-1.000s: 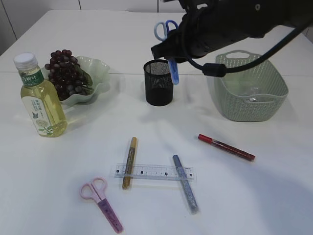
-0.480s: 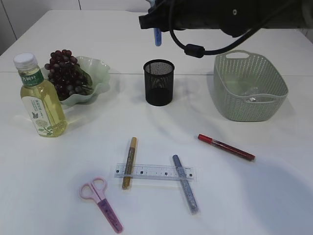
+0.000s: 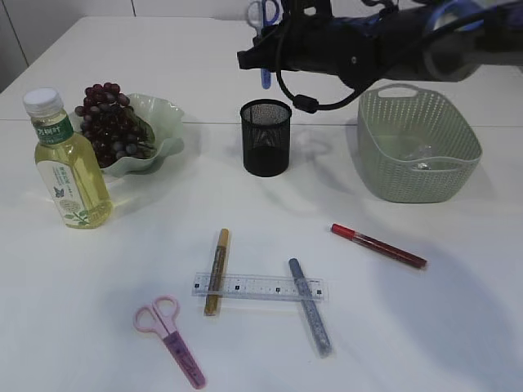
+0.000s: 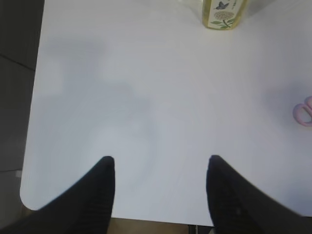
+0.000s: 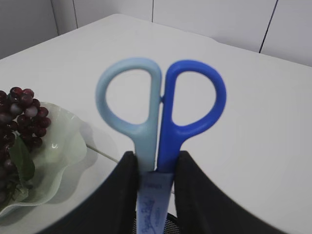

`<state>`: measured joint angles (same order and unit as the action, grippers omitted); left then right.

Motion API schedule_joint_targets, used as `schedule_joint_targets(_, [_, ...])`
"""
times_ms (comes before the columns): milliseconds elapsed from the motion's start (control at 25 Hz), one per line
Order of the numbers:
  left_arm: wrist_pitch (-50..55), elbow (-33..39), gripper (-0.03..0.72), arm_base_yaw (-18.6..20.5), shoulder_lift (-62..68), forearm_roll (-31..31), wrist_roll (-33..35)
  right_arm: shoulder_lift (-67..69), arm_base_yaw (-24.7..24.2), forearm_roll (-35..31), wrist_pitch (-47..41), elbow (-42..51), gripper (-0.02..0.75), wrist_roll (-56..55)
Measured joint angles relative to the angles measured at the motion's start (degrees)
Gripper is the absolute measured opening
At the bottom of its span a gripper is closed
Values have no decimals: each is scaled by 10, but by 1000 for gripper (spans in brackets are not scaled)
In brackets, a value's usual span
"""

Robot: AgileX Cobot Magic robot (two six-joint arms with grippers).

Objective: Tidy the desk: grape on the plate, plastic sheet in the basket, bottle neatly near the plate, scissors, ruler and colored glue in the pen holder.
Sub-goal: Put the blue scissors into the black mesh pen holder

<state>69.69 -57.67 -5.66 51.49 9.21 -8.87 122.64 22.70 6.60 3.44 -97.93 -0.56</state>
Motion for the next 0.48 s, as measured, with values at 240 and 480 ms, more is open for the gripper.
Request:
schedule_joint_targets(240, [0,0,435,0,0,7,0,46,0,1,25,-24,208,1])
schedule_joint_targets(480, [0,0,435,0,0,9,0,61,0,1,33,-24,208,1])
